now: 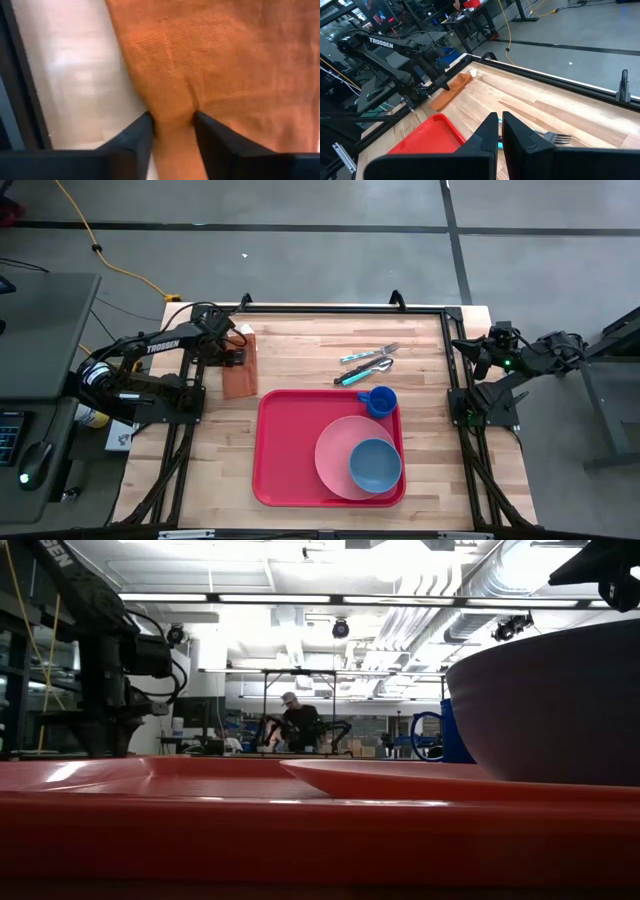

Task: Set up tray
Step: Put the orange napkin on the red serving tray

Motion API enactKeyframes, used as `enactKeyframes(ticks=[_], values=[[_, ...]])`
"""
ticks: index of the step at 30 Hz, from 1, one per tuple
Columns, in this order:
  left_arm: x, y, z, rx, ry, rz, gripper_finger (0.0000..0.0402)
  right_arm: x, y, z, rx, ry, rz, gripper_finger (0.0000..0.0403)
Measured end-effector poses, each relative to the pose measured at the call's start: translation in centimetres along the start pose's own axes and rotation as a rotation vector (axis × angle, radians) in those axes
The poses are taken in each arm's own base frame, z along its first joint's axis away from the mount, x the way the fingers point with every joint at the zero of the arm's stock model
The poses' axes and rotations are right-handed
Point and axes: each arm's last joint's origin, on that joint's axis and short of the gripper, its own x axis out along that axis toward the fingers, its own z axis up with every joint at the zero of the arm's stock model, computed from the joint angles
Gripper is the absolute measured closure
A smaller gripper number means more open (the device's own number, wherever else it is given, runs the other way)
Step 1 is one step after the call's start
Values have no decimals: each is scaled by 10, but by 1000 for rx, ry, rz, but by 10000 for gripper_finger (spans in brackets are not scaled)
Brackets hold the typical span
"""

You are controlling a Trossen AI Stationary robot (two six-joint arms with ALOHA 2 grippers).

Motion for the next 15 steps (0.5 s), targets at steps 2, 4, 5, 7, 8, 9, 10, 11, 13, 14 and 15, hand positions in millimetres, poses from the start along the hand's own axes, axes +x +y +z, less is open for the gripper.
enactKeyframes(ticks=[2, 4, 5, 7, 8, 9, 10, 11, 13, 14, 15], values=[[1, 0, 1, 2, -14, 0, 275, 0, 0, 0, 0, 0, 0, 400], [3, 0, 0, 4, -27, -11, 308, 0, 0, 0, 0, 0, 0, 402], [4, 1, 0, 5, -31, -15, 326, 0, 0, 0, 0, 0, 0, 402], [6, 2, -2, 7, -32, -15, 361, 0, 0, 0, 5, 0, 0, 402], [6, 2, -2, 7, -32, -11, 377, 0, 0, 0, 7, 0, 0, 401], [6, 2, -2, 14, -34, -3, 383, 0, 0, 0, 8, 0, 0, 400], [6, 3, -2, 23, -38, 6, 384, 0, 0, 0, 9, 0, 0, 401], [6, 3, -2, 36, -40, 12, 382, 0, 0, 0, 12, 0, 1, 401], [6, 3, -2, 58, -41, 16, 381, 0, 0, 0, 17, 1, 1, 402], [6, 3, -2, 62, -42, 18, 383, 0, 0, 0, 18, 1, 1, 402], [5, 3, -3, 63, -44, 17, 383, 0, 0, 0, 18, 1, 2, 401]])
